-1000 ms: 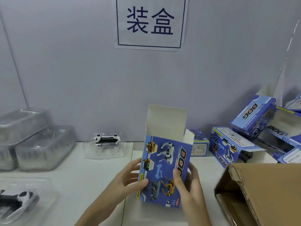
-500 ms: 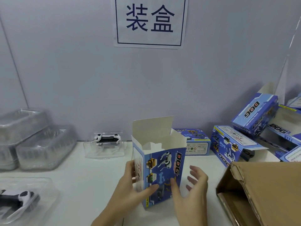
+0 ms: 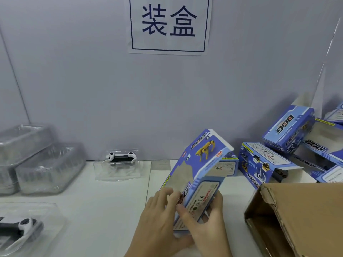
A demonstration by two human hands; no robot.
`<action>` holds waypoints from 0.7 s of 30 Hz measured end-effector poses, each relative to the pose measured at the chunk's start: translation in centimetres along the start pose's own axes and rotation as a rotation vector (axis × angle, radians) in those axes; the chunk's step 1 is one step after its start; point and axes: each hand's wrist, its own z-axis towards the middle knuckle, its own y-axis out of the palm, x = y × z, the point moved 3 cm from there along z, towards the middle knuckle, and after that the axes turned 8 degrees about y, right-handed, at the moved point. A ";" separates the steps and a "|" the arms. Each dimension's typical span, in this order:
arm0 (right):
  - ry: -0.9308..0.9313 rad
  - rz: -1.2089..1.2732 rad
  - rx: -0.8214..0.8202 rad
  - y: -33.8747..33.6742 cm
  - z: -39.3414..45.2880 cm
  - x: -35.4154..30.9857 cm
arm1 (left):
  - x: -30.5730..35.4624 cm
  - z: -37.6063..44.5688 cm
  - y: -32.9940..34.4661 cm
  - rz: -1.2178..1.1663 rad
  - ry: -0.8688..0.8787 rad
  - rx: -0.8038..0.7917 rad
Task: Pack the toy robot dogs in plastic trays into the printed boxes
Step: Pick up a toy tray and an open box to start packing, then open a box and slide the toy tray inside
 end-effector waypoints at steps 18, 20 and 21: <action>0.220 0.092 -0.355 -2.0 1.4 -2.0 | -4.3 0.7 -3.3 -0.955 -0.594 0.086; 0.227 0.115 -0.386 -2.1 1.5 -1.6 | -4.4 0.9 -4.1 -0.994 -0.564 0.097; 0.230 0.124 -0.403 -2.1 1.7 -1.4 | -4.4 1.0 -4.4 -0.998 -0.547 0.109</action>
